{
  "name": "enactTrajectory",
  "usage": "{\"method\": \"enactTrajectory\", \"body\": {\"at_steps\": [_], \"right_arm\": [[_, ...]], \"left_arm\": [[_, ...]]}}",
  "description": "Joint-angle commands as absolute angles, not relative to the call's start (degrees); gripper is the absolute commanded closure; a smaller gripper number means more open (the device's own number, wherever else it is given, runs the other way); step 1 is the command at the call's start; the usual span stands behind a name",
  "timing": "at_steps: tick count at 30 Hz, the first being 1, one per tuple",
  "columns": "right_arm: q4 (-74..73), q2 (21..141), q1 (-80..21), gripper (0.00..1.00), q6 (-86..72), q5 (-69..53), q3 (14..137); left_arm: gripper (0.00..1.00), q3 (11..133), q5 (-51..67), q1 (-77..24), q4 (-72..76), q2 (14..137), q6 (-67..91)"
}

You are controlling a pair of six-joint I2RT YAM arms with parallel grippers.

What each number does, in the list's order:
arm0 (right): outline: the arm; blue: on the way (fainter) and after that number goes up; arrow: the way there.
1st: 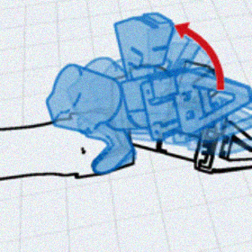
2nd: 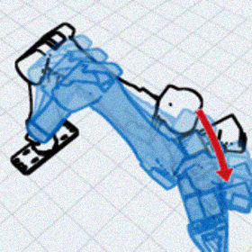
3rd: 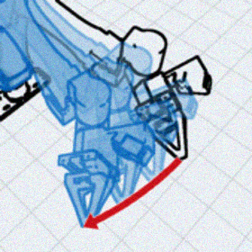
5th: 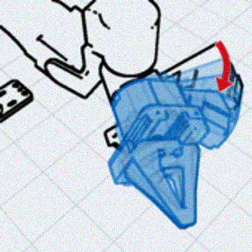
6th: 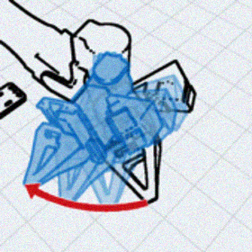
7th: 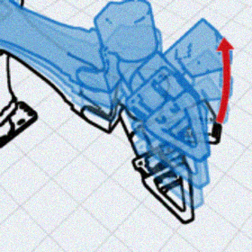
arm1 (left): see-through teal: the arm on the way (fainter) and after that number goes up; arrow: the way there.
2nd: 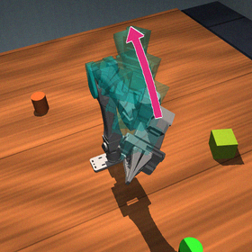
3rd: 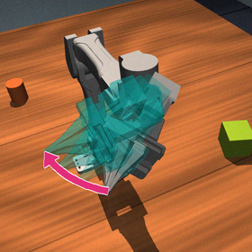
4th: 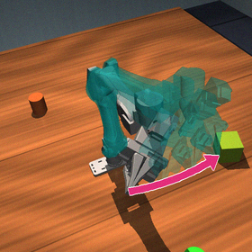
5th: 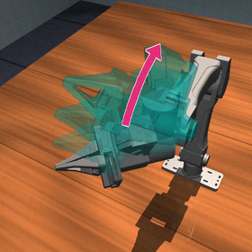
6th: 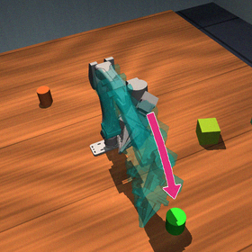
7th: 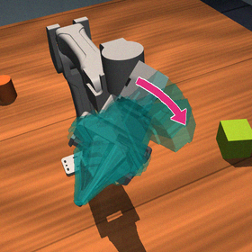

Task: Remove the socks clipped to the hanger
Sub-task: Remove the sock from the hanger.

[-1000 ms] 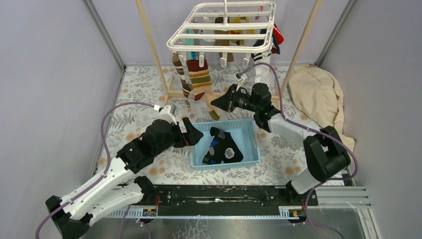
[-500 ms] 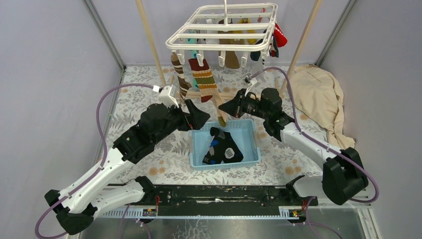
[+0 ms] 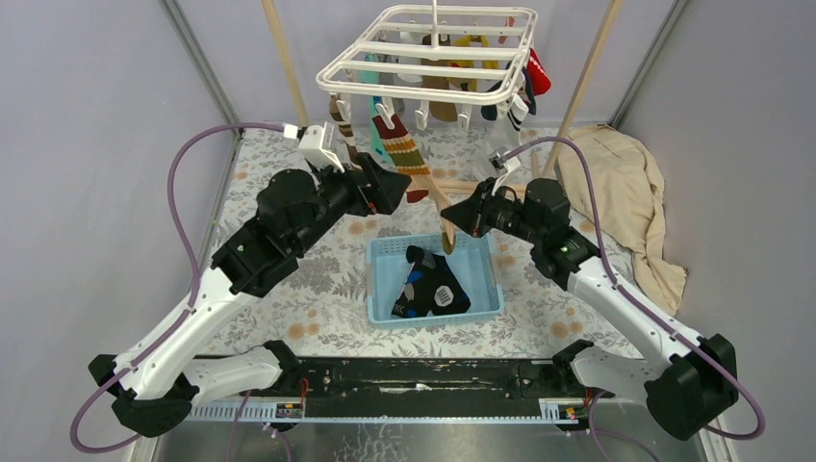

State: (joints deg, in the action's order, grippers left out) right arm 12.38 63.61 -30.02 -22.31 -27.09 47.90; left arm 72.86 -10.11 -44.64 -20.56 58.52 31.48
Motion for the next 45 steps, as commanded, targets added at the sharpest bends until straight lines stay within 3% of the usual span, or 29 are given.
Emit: {"method": "enactTrajectory", "body": {"at_steps": [1, 11, 24, 34, 45], "right_arm": [[9.18, 59.55, -30.39, 0.88, -19.77, -24.6, 49.5], [7.18, 55.9, -30.36, 0.88, -19.82, -25.08, 49.25], [2.13, 57.47, -28.49, 0.89, -18.56, -17.94, 49.82], [5.78, 58.47, -15.11, 0.9, -26.44, -24.77, 49.71], [10.58, 67.23, -5.26, 0.9, -31.72, -31.5, 54.79]], "left_arm": [[0.01, 76.84, -15.57, -44.9, -17.0, 59.09, 27.77], [0.01, 78.25, -22.61, -44.68, -19.66, 58.52, 26.55], [0.01, 70.37, -32.28, -43.01, -26.56, 50.03, 28.39], [0.01, 67.66, -32.1, -42.17, -28.45, 48.25, 29.86], [0.01, 65.11, -31.03, -41.57, -28.46, 47.58, 30.58]]}}
